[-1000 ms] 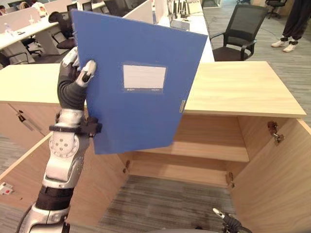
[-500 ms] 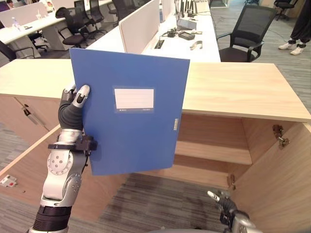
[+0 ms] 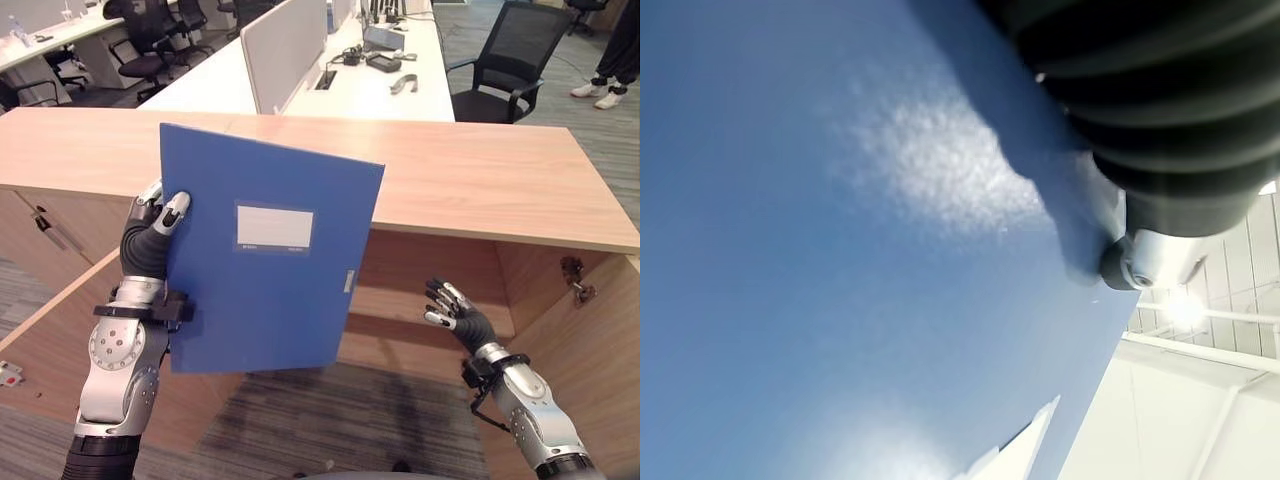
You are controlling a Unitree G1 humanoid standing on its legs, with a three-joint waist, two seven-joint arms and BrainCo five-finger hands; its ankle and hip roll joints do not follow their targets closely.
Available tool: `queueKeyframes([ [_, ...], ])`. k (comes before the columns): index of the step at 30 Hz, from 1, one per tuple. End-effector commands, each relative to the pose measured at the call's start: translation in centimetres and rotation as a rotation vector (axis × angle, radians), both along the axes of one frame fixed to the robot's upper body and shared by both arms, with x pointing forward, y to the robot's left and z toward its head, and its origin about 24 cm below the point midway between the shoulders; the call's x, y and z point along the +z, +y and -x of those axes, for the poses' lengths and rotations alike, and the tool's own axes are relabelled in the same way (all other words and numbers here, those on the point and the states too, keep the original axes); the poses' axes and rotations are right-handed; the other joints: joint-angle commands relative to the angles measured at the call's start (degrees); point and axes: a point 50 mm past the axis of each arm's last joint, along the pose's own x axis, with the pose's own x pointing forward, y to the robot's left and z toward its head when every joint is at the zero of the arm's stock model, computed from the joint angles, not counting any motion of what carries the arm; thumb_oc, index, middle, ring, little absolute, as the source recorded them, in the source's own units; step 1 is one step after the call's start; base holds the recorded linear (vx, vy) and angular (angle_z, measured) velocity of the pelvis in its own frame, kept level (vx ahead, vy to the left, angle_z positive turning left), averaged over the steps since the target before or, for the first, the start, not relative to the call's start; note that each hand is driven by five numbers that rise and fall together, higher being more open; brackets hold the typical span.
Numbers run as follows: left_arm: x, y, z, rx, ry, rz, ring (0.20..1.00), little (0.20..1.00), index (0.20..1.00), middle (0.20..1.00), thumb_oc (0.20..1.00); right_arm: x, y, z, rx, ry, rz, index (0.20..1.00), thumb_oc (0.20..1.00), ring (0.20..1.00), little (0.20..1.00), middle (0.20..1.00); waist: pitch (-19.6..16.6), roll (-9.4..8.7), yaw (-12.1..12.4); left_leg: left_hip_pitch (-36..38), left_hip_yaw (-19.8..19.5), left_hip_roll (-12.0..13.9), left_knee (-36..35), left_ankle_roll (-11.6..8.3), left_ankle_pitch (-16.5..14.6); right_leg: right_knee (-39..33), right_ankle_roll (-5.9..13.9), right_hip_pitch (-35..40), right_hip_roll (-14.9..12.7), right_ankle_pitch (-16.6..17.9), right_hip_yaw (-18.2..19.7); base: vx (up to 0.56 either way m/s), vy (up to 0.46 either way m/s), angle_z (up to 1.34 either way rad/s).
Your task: Put the empty folder in the office cabinet
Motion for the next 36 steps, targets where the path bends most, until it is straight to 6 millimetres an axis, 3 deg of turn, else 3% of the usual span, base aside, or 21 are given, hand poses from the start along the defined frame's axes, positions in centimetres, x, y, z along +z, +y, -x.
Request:
queueKeyframes([
  [1,2.6,0.9,-0.4,0.045,-0.132,-0.037,0.200,0.200,0.200,0.200,0.200,3.6,2.2,-1.9,0.104,-0.160,-0.107,1.000,1.000,1.000,1.000,1.000,0.20,-2.43,-0.65,0.20,1.57,-0.63,0.19,0.06,-3.87,0.99,3.28,4.11,-1.45,-8.14,3.02,0.00,0.000,0.00],
  [10,4.2,-0.8,-1.4,0.009,-0.215,-0.076,0.200,0.200,0.200,0.200,0.200,3.9,5.3,-2.0,0.244,-0.160,-0.184,1.000,1.000,1.000,1.000,1.000,0.06,-2.91,-0.91,0.07,1.64,-0.64,0.19,-0.04,-3.86,1.06,3.34,4.11,-1.48,-8.20,2.99,0.00,0.000,0.00],
  [18,4.4,-2.0,-1.8,-0.036,-0.228,-0.102,0.200,0.200,0.200,0.200,0.200,5.8,8.4,-2.4,0.365,-0.228,-0.276,1.000,1.000,1.000,1.000,1.000,0.02,-3.06,-0.80,0.14,2.42,-0.46,0.19,-0.08,-3.92,0.96,3.52,3.54,-1.38,-7.62,3.08,0.00,-0.001,-0.03],
  [26,2.8,-3.4,-2.3,-0.091,-0.161,-0.095,0.200,0.200,0.200,0.200,0.200,7.8,11.3,-2.5,0.451,-0.297,-0.350,1.000,1.000,1.000,1.000,1.000,-0.12,-3.06,-1.07,0.24,3.44,-0.31,0.19,-0.17,-3.81,0.70,3.42,3.48,-1.15,-7.54,3.30,0.00,0.002,-0.07],
  [36,0.8,-5.2,-2.8,-0.167,-0.073,-0.103,0.200,0.200,0.200,0.200,0.200,9.1,13.2,-2.7,0.489,-0.338,-0.402,1.000,1.000,1.000,1.000,1.000,0.10,-3.02,-1.02,0.08,3.51,-0.33,0.19,-0.06,-3.68,0.68,3.34,3.37,-1.15,-7.45,3.26,0.00,0.000,0.00],
])
